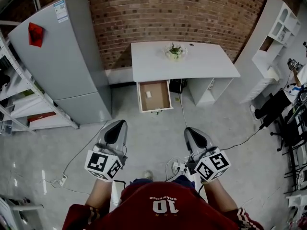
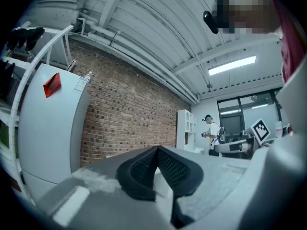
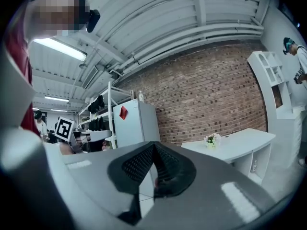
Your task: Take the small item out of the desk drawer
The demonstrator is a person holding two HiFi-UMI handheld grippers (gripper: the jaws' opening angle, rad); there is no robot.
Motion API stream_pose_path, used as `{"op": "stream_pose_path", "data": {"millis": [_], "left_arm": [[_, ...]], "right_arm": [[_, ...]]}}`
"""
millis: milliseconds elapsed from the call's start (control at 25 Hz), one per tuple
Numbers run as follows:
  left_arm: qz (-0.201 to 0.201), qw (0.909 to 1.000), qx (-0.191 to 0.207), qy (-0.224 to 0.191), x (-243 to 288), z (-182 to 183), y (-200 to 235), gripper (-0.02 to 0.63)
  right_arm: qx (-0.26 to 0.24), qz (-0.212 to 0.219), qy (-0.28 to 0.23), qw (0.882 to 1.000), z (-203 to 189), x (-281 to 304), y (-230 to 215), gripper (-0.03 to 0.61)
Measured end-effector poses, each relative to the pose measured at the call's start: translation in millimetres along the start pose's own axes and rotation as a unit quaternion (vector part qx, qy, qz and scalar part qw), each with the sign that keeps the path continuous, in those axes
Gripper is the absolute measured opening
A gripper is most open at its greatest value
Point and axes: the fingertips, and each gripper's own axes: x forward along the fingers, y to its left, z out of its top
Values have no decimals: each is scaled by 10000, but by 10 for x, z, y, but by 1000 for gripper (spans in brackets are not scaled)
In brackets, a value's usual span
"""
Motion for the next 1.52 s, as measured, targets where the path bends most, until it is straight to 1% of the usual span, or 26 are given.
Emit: {"op": "stream_pose_path", "data": {"millis": [240,480,680,840,1000,1240,1400,1520], "left_arm": [[-5,9999,-125,-29,219,-74,246,-2],[-15,9998,-182,-30,508,-154,297,-2],[79,9998,-172,-26,783,-199,474,-2],[208,9998,-77,3,1089,-219,683,-2],[278,9996,-7,30,1523,-179,895,-2],[326,9994,95,-35,2033,-77,967,-2],[299,9995,32,-11,2113,-109,972,-2],[338,9994,67,-17,2103,-93,1016,-2]], "right_arm": [[-31,34,118,9999,-46,373,-22,2],[-65,79,153,9998,-29,634,-249,2],[-79,162,164,9997,-50,1034,-479,2],[-69,355,113,9993,-42,1443,-677,2],[14,537,72,9985,25,1869,-942,2],[-79,700,-7,9975,256,2297,-1305,2],[-156,666,30,9977,226,2363,-1366,2],[-288,719,174,9968,159,2432,-1350,2]]}}
